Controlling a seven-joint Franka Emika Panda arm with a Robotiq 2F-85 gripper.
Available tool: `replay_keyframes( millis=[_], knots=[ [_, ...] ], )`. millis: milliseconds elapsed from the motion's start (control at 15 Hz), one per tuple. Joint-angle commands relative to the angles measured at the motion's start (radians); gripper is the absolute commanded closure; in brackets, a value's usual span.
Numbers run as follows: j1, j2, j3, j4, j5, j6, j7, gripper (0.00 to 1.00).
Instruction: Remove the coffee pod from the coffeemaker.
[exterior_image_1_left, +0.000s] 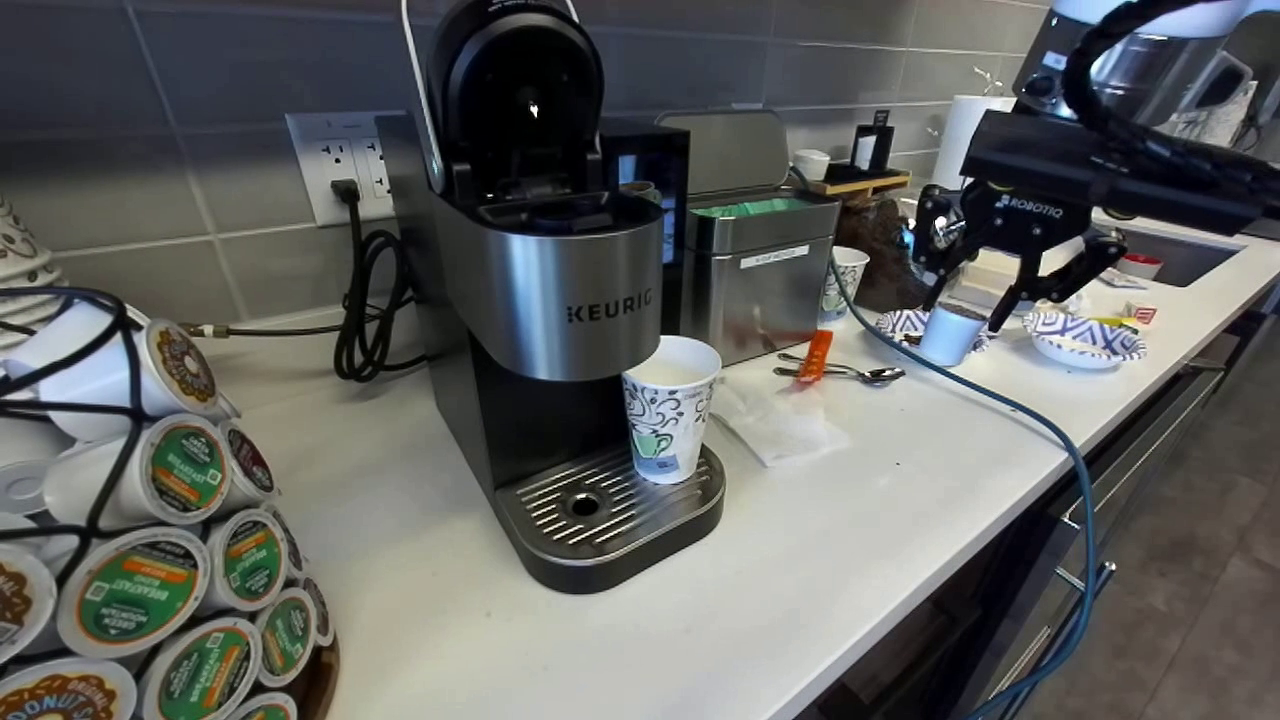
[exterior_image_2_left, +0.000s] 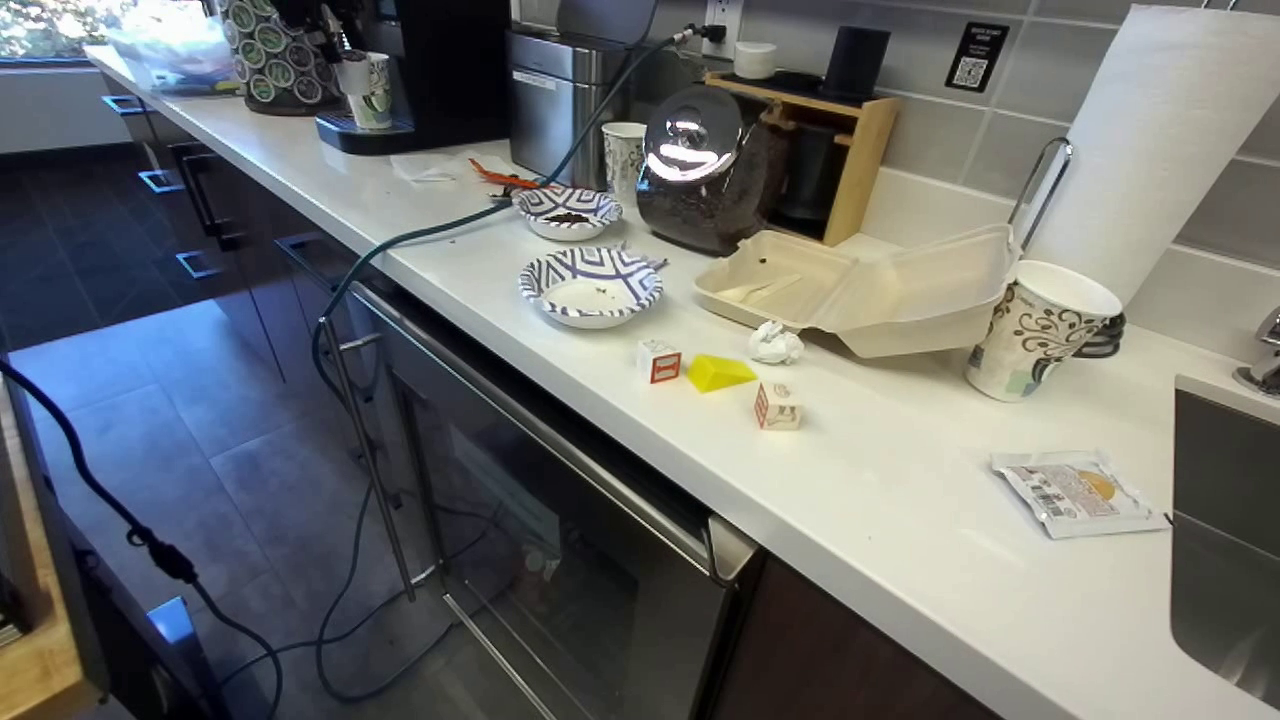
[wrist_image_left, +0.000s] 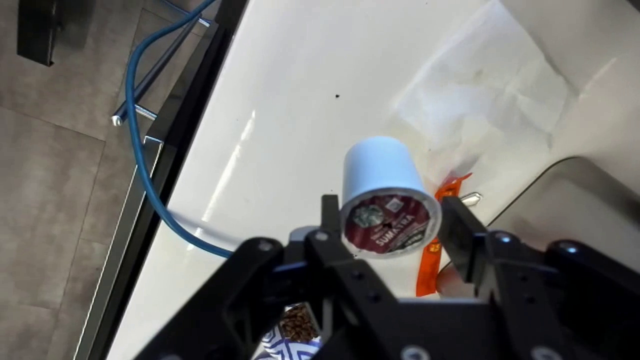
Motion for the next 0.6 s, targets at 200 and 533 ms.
replay_keyframes(
  millis=[200,533],
  knots=[
    [-0.005,-0.002,0.005,0.007,0.002,-0.002,-0.004,0.73],
    [-0.022,0.112,0.001,0.018,-0.144,0.031,0.141,0.73]
  ],
)
